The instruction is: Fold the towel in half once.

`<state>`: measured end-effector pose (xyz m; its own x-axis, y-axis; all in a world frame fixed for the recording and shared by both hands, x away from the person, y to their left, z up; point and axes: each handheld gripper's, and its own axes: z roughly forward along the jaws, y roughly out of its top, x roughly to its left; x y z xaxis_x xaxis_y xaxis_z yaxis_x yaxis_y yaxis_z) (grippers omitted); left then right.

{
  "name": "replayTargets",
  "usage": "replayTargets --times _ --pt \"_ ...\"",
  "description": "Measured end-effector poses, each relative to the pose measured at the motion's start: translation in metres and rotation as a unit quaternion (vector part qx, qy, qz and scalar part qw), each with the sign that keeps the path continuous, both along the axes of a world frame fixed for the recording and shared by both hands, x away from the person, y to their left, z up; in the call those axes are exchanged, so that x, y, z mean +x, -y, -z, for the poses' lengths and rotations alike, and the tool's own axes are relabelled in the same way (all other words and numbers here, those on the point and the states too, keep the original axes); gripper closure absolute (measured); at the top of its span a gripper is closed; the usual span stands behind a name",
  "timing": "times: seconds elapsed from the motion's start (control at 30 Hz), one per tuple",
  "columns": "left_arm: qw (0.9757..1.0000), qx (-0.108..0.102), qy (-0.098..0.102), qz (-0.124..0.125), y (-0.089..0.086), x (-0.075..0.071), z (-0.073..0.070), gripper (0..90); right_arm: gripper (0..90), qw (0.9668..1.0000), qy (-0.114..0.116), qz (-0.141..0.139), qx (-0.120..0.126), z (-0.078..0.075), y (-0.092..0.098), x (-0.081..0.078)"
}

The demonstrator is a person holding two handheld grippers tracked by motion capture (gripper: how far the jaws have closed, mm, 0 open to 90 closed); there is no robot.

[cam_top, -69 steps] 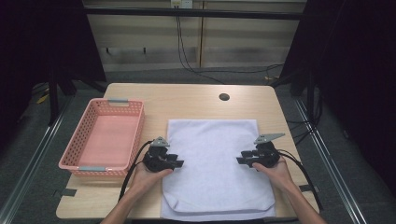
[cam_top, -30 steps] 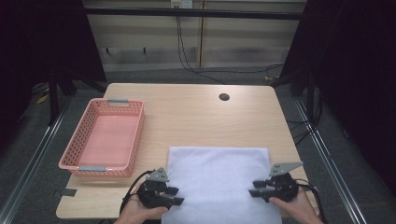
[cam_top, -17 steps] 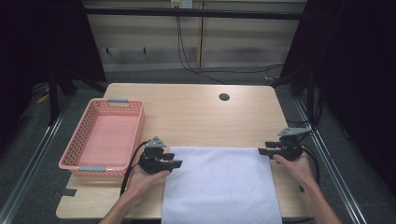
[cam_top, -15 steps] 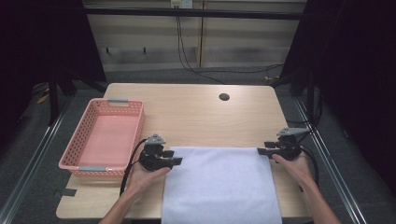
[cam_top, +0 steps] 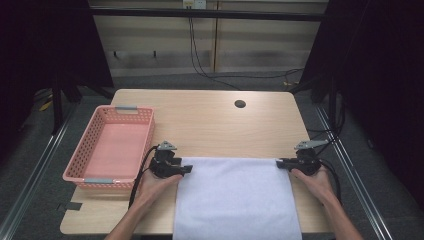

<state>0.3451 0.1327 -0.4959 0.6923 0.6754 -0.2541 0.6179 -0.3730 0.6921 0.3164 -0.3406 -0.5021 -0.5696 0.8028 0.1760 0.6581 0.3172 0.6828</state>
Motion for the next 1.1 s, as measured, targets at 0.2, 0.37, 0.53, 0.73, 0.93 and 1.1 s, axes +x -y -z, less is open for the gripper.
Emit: replayTargets --times 0.2,0.37,0.53,0.73,0.93,1.1 --pt "0.9999 0.011 0.003 -0.011 0.001 0.002 0.003 38.8 82.0 1.0000 -0.003 -0.003 0.002 0.000 0.000 0.000" --pt "0.9999 -0.004 0.004 -0.012 -0.004 0.007 0.006 38.6 82.5 1.0000 0.000 -0.004 0.004 0.000 0.000 0.000" --pt "0.9995 -0.009 0.019 -0.024 -0.003 0.012 0.009 41.8 82.4 0.9999 -0.007 -0.003 0.013 0.001 0.002 0.000" --pt "0.9994 -0.008 0.034 0.004 0.000 0.011 0.011 58.4 82.5 0.9998 -0.007 -0.003 0.017 0.002 0.002 0.001" --pt "0.9993 -0.024 0.018 0.023 0.003 0.018 0.010 80.8 83.8 0.9996 -0.007 -0.007 0.026 0.000 0.004 0.002" --pt "0.9971 -0.067 0.023 0.026 -0.003 0.015 -0.005 84.8 84.9 0.9979 0.004 0.004 0.065 -0.008 0.011 0.003"
